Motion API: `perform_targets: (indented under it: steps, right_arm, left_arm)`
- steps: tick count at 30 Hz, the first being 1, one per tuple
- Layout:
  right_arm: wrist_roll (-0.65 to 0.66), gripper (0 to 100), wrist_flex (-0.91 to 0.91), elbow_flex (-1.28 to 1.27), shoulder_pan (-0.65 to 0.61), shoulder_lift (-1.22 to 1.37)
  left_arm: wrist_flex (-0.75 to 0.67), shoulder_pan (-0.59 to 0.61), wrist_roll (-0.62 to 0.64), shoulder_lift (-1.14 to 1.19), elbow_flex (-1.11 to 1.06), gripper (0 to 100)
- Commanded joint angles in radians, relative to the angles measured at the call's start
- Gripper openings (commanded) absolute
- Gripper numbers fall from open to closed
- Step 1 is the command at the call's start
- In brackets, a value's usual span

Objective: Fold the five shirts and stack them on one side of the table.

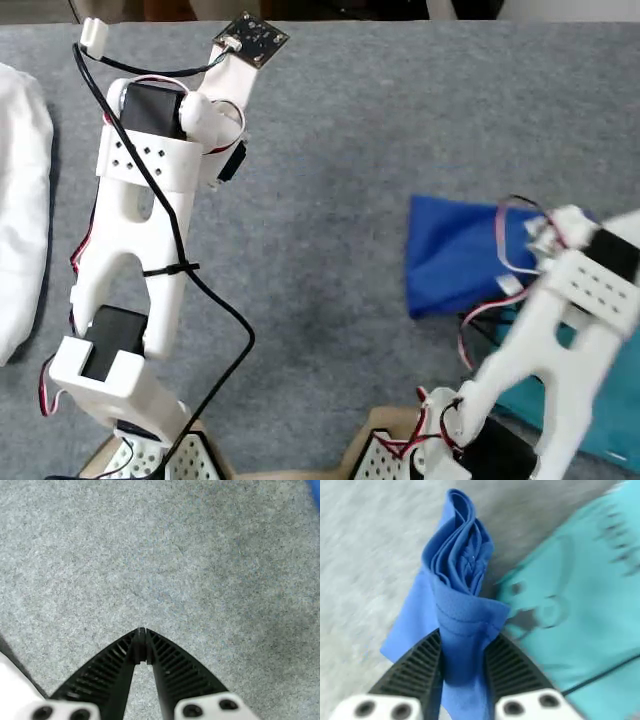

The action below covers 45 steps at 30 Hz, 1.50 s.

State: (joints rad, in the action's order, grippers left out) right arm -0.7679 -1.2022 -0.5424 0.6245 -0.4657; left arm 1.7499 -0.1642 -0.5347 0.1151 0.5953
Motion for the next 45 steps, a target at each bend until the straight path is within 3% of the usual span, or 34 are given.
perform_targets:
  steps: [1, 14, 20, 34, 45]
  right_arm:
    - [0.077, 0.5, -0.028, 0.016, 0.145, -0.044]
    - [0.282, 0.5, -0.044, -0.033, 0.536, -0.048]
    - [0.353, 0.5, -0.038, -0.031, 0.650, -0.045]
    - [0.374, 1.0, 0.040, -0.038, 0.716, -0.047]
    - [0.396, 23.3, -0.046, -0.038, 0.737, -0.047]
  left_arm:
    - [0.008, -0.012, -0.006, -0.053, 0.002, 2]
    - [0.008, -0.012, -0.006, -0.047, 0.002, 2]
    - [0.008, -0.012, -0.006, -0.047, 0.002, 2]
    - [0.008, -0.014, -0.003, -0.051, 0.002, 2]
    - [0.008, -0.014, 0.000, -0.053, 0.005, 2]
